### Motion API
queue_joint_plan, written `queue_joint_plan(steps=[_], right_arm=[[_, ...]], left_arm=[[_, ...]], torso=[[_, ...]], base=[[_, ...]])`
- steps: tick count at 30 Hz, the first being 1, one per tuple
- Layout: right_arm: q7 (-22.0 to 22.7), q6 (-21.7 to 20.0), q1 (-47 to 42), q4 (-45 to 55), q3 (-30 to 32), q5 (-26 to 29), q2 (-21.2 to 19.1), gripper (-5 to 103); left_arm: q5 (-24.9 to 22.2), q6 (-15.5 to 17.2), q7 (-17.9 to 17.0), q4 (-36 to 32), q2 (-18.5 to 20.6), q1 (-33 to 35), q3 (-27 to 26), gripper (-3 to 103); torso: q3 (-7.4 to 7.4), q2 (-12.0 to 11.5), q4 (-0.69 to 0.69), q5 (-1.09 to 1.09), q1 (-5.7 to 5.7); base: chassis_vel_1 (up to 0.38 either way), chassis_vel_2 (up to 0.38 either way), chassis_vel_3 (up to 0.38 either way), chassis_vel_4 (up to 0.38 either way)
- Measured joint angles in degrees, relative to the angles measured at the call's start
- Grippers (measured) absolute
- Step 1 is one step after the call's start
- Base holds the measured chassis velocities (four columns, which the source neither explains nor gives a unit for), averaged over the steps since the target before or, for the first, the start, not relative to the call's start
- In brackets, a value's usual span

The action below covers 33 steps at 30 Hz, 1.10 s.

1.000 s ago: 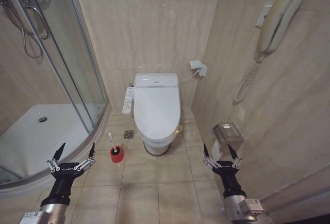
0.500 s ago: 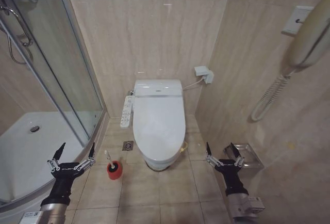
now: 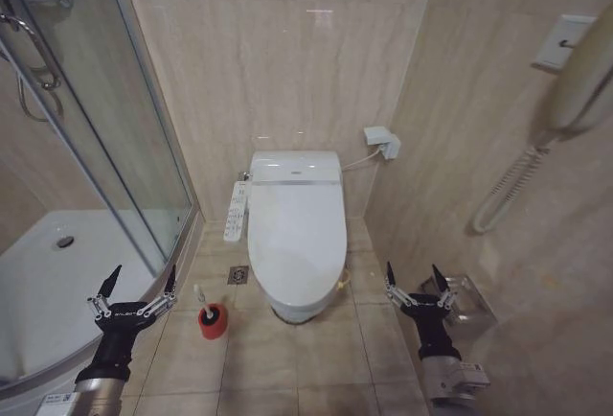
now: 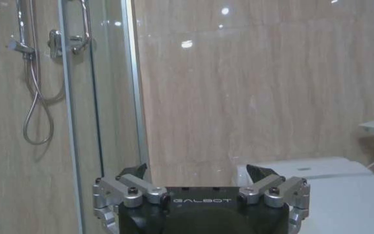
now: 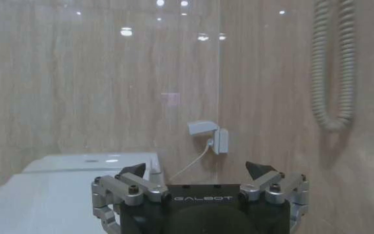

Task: Open the toilet lid, clean the toilet bowl with a toilet brush, close the toilet lid, and flush.

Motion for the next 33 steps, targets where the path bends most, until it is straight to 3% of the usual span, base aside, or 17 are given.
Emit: queue_joint_plan(steps=[33], right_arm=[[1.98,2.41,1.06,-2.87,0.95,0.13,-0.54,100]], left_arm=[[0.00,0.00,0.00,0.00,0.00,0.01,0.00,100]], torso=[[-0.03,0.01,-0.04,0.00,-0.06]], base=[[-0.060,0.054,0.054,-0.053]])
